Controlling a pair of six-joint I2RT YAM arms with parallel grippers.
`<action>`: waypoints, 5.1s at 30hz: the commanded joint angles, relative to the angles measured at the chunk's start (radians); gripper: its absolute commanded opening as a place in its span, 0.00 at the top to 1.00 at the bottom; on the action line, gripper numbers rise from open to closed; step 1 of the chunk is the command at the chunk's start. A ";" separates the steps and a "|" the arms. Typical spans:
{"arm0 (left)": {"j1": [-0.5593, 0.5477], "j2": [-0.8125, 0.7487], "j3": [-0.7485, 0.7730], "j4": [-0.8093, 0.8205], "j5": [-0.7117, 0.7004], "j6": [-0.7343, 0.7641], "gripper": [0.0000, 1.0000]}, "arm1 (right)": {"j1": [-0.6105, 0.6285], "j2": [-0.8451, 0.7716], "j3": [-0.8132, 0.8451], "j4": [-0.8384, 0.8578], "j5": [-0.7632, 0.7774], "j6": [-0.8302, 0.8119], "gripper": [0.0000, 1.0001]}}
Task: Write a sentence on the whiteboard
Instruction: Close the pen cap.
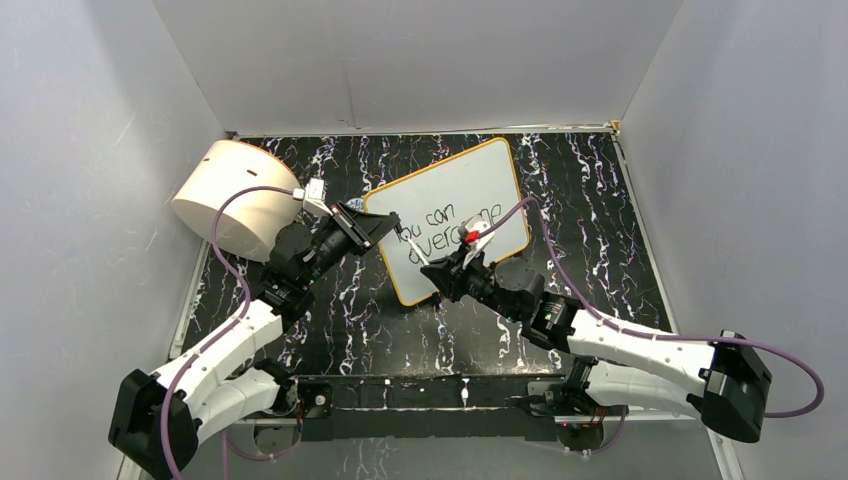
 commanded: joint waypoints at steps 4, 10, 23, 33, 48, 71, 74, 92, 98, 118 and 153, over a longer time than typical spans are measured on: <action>-0.026 0.024 0.022 0.072 -0.032 -0.032 1.00 | 0.015 0.016 0.017 0.113 0.032 -0.023 1.00; -0.034 0.043 0.021 0.090 -0.026 -0.042 1.00 | 0.017 0.024 0.022 0.107 0.045 -0.027 1.00; -0.045 0.047 0.007 0.111 -0.012 -0.050 1.00 | 0.016 0.027 0.028 0.108 0.082 -0.018 1.00; -0.046 0.055 0.003 0.114 -0.034 -0.034 1.00 | 0.016 0.030 0.038 0.081 0.055 -0.014 1.00; -0.046 0.046 -0.009 0.120 -0.049 -0.023 1.00 | 0.016 0.021 0.033 0.079 0.057 -0.009 1.00; -0.049 0.066 -0.002 0.125 -0.006 -0.009 1.00 | 0.017 0.018 0.027 0.100 0.081 0.007 1.00; -0.052 0.069 -0.002 0.125 -0.008 0.001 1.00 | 0.016 0.020 0.030 0.101 0.081 0.009 1.00; -0.084 0.064 -0.019 0.159 -0.002 0.005 1.00 | 0.016 0.030 0.005 0.186 0.172 0.069 1.00; -0.105 0.066 -0.026 0.175 -0.011 0.020 1.00 | 0.016 0.021 -0.015 0.271 0.211 0.102 1.00; -0.211 0.075 -0.105 0.269 0.051 0.076 1.00 | 0.003 -0.010 -0.062 0.478 0.186 0.079 1.00; -0.307 0.063 -0.164 0.064 -0.041 0.076 1.00 | -0.162 -0.023 -0.104 0.533 -0.066 0.084 1.00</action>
